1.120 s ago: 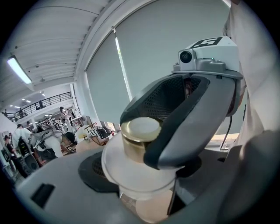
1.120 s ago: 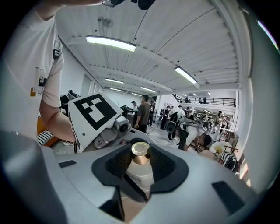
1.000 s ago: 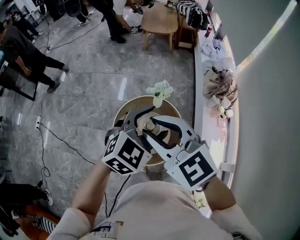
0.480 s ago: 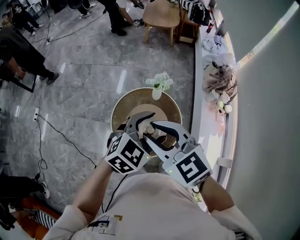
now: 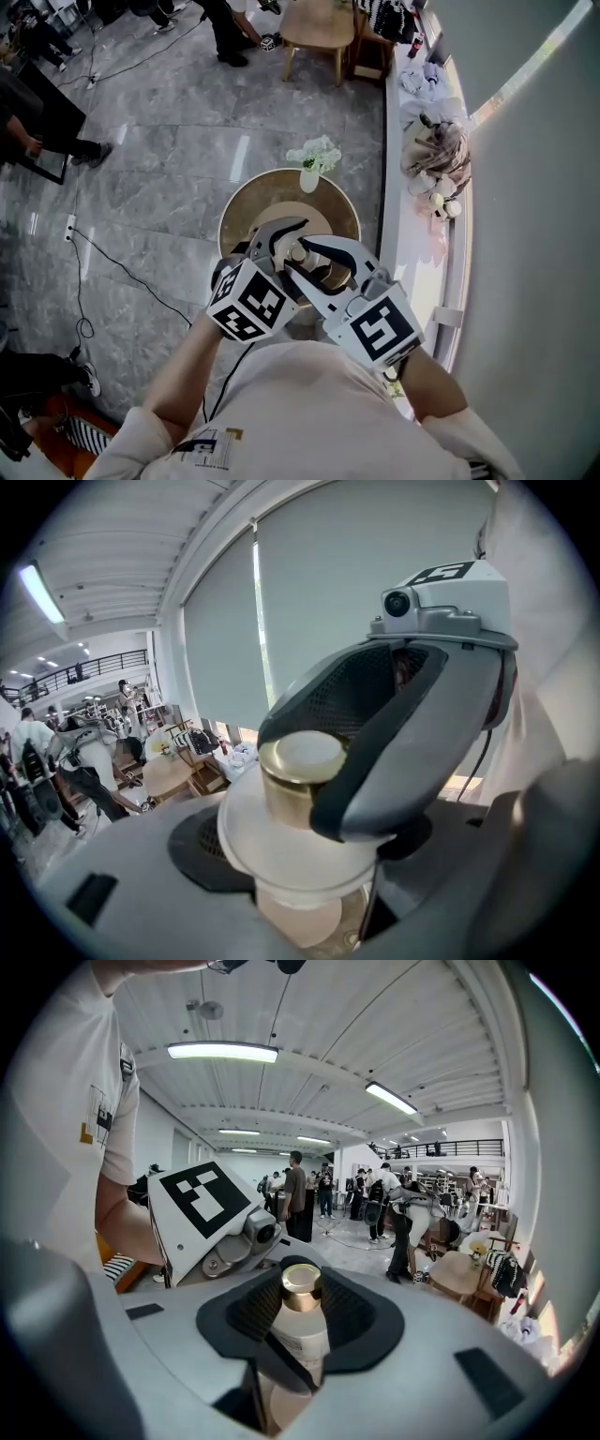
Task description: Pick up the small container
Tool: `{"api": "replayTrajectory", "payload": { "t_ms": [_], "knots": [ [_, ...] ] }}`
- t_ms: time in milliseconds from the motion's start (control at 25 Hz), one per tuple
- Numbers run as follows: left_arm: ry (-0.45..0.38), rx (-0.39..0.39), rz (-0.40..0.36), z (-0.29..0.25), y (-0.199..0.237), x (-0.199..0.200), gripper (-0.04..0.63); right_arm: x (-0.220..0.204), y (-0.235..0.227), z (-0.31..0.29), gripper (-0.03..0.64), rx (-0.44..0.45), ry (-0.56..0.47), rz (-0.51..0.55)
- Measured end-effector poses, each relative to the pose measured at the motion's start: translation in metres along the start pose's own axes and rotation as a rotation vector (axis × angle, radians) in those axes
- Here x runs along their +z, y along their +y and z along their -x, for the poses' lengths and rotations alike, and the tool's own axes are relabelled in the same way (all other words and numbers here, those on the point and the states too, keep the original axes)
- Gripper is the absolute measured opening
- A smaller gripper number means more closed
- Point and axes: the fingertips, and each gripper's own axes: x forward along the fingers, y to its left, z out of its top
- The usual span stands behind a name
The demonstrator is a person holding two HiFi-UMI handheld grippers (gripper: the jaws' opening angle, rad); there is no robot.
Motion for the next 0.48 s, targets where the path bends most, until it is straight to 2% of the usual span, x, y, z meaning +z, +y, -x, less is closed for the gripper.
{"api": "replayTrajectory", "payload": {
  "t_ms": [480],
  "knots": [
    [-0.004, 0.002, -0.018, -0.0044, 0.0004, 0.0082, 0.347, 0.0016, -0.0069, 0.0069, 0.127, -0.012, -0.015, -0.007]
  ]
}}
